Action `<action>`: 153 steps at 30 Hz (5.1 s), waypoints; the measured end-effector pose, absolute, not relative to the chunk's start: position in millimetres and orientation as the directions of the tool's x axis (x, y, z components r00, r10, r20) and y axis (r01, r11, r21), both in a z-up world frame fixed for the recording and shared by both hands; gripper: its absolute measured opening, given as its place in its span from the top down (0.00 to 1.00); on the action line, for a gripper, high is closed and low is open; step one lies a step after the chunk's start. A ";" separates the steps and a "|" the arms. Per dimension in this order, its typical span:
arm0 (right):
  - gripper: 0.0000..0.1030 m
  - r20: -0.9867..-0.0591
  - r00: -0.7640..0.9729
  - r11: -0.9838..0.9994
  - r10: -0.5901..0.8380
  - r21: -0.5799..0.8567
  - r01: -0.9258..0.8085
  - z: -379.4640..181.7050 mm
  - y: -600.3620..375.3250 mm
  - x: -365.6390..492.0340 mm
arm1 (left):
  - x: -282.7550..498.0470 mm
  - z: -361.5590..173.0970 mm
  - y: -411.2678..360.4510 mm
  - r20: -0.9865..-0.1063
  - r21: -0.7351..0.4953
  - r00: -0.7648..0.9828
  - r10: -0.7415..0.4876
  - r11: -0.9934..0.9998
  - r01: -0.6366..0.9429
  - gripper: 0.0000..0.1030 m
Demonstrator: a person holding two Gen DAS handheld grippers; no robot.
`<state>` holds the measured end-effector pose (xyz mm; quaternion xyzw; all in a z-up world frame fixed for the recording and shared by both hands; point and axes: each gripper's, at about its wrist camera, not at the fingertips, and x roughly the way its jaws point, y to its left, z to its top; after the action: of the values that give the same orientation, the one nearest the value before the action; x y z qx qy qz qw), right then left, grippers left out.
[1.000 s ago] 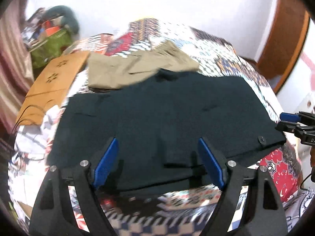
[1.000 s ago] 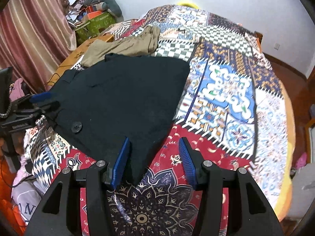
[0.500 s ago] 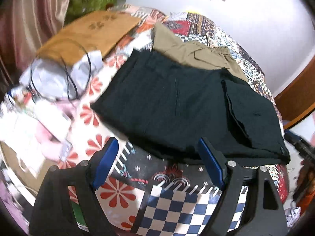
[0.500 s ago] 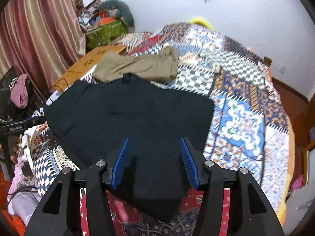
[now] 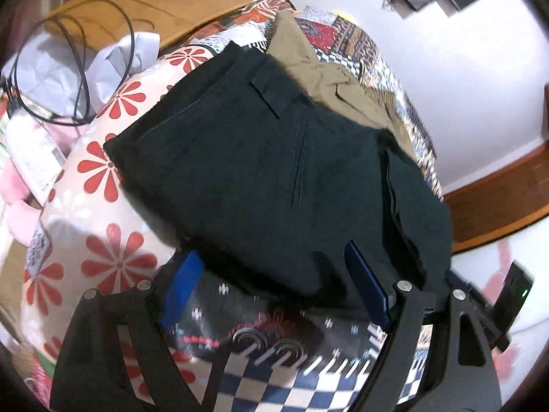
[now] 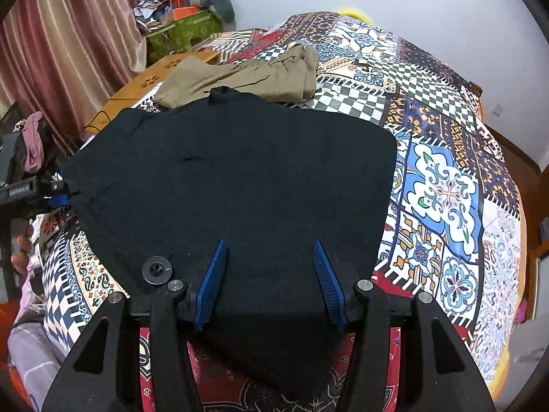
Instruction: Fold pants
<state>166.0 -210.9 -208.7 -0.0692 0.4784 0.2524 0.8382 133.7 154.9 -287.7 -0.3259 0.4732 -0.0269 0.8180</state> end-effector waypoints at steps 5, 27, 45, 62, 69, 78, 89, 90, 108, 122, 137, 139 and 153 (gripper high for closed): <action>0.52 -0.834 0.409 0.860 0.370 0.140 -0.491 -209.8 -212.9 166.2 | 151.3 -289.6 161.9 -0.756 -0.567 0.552 -0.353 0.775 -0.280 0.19; 0.52 -0.812 0.408 0.859 0.418 0.207 -0.469 -207.5 -221.9 165.4 | 181.2 -218.6 112.6 -0.738 -0.121 0.673 0.039 0.974 -0.190 0.85; 0.52 -0.816 0.447 0.923 0.366 0.258 -0.285 -212.7 -302.5 155.4 | 176.8 -113.0 -34.2 -0.555 -0.010 0.807 -0.202 0.972 0.236 0.87; 0.52 -0.801 0.456 0.917 0.388 0.287 -0.277 -215.3 -303.9 152.4 | 168.8 -206.6 -157.5 -0.773 -0.075 0.508 -0.379 0.850 0.521 0.86; 0.52 -0.803 0.457 0.920 0.383 0.287 -0.267 -212.8 -304.8 151.1 | 167.8 -214.0 -167.3 -0.799 -0.056 0.489 -0.351 0.852 0.520 0.77; 0.52 -0.802 0.468 0.927 0.371 0.290 -0.238 -206.3 -313.3 143.8 | 180.9 -215.0 -176.0 -0.794 -0.129 0.459 -0.398 0.849 0.513 0.61; 0.52 -0.796 0.499 0.940 0.342 0.293 -0.176 -193.9 -334.7 130.5 | 177.5 -193.0 -175.2 -0.786 -0.152 0.459 -0.414 0.850 0.505 0.52; 0.52 -0.791 0.508 0.940 0.340 0.291 -0.176 -190.5 -335.8 129.3 | 176.4 -187.7 -173.3 -0.776 -0.177 0.454 -0.438 0.842 0.509 0.48; 0.48 -0.713 0.559 0.904 0.422 0.284 -0.320 -148.9 -295.3 131.2 | 202.1 -159.8 -50.8 -0.747 0.002 0.638 -0.187 0.959 0.284 0.33; 0.46 -0.797 0.435 0.899 0.420 0.301 -0.318 -202.4 -287.8 145.0 | 313.7 -210.0 3.0 -0.821 0.139 0.571 -0.007 0.968 0.211 0.33; 0.46 -0.806 0.411 0.895 0.426 0.308 -0.323 -216.3 -298.9 168.6 | 363.3 -271.6 -24.5 -0.913 0.106 0.402 -0.067 0.913 0.394 0.33; 0.46 -0.810 0.412 0.897 0.418 0.296 -0.329 -218.5 -301.2 176.1 | 355.7 -272.0 -14.4 -0.919 0.069 0.384 -0.089 0.923 0.380 0.33; 0.46 -0.829 0.499 0.964 0.254 0.171 -0.205 -208.1 -337.8 210.8 | 243.4 -253.3 7.2 -0.918 -0.004 0.369 -0.144 0.935 0.356 0.33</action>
<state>210.8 -337.8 -208.1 0.0251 0.4829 0.1325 0.8652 243.4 7.2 -253.3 0.0979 0.5405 -0.1521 0.8217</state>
